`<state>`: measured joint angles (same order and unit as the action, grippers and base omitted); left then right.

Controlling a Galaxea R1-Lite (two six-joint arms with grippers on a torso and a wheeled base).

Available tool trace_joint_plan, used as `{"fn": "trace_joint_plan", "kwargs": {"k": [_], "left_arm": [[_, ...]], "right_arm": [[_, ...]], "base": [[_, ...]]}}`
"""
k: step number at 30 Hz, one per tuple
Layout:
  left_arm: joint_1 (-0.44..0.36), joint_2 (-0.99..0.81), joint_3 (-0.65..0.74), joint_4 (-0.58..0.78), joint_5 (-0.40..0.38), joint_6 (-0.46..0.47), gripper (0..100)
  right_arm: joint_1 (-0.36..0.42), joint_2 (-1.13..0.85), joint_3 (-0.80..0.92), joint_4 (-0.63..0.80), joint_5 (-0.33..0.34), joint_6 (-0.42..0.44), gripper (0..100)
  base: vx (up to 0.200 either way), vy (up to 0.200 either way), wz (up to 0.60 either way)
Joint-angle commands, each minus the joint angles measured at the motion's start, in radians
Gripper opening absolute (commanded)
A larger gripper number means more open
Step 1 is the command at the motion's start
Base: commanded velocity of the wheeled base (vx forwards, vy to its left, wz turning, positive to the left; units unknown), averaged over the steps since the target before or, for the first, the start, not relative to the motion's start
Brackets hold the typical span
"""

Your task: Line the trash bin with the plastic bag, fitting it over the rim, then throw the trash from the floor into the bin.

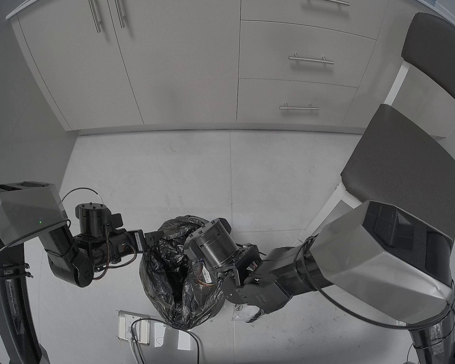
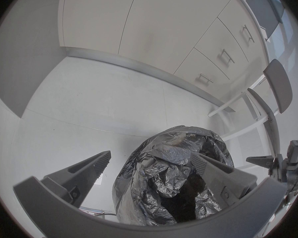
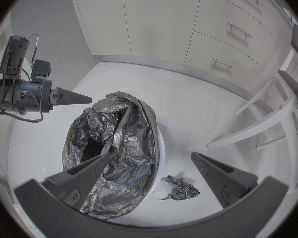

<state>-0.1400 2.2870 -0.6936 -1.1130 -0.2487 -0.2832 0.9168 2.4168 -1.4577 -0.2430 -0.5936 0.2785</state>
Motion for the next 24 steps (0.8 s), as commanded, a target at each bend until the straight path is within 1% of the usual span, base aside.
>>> {"fn": "trace_joint_plan", "kwargs": {"k": [1,12,18,24], "left_arm": [[0.0,0.002,-0.001,-0.001,0.0,-0.001,100],[0.0,-0.001,-0.004,-0.001,0.0,-0.002,100],[0.0,-0.003,-0.004,-0.001,0.0,-0.002,100],[-0.001,-0.003,-0.009,-0.001,0.0,-0.002,100]], "right_arm": [[-0.001,0.047,-0.043,0.005,0.0,-0.001,100],[-0.026,0.093,-0.092,0.008,-0.008,-0.002,100],[-0.064,0.079,-0.11,0.013,-0.014,-0.024,100],[-0.088,0.079,-0.102,0.011,-0.014,-0.022,100]], "base": [[0.0,0.0,0.0],[0.0,0.0,0.0],[0.0,0.0,0.0],[0.0,0.0,0.0]]}}
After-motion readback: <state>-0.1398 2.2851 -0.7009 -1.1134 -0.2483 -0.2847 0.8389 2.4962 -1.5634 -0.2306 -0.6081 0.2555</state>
